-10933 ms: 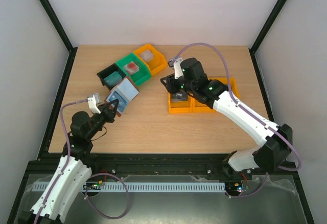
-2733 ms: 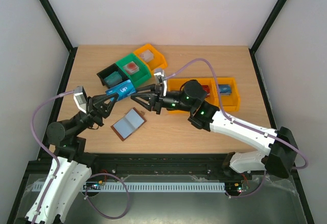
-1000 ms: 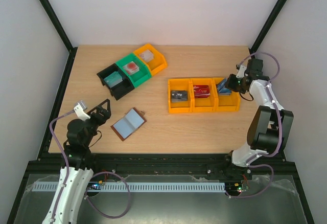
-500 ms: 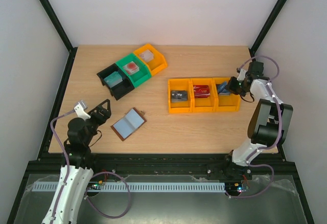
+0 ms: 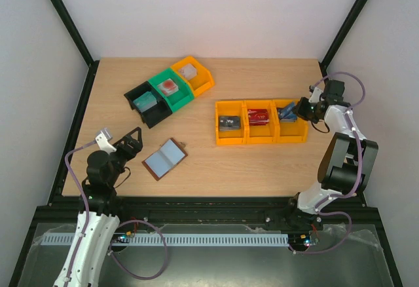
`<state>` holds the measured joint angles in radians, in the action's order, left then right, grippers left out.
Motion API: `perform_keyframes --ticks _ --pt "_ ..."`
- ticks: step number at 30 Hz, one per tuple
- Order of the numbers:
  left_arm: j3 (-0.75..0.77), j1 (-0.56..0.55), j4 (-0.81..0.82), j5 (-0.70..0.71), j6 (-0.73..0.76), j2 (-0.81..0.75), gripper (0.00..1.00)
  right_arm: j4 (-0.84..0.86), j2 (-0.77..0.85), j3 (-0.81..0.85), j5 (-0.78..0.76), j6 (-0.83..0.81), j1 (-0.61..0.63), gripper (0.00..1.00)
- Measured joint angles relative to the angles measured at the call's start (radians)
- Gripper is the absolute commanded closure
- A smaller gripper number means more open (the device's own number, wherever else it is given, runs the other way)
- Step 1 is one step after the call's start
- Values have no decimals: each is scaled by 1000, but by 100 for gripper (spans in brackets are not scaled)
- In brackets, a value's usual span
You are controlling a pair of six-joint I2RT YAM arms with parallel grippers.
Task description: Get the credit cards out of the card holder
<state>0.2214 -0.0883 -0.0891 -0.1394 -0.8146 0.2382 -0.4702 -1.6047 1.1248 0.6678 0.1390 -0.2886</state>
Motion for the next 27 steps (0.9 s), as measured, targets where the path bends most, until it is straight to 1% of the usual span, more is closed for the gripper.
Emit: perform_keyframes --ticks 9,16,23,27 --pt "0 0 0 -3 0 0 1 14 -8 -3 -19 15 -13 98" --pt "0 0 0 -3 0 0 1 50 -51 -3 -21 40 -12 98" --pt "0 0 0 -4 0 0 1 103 -59 -11 -43 89 -12 86" --pt "0 0 0 -9 0 0 1 118 -59 -13 -86 105 -12 77"
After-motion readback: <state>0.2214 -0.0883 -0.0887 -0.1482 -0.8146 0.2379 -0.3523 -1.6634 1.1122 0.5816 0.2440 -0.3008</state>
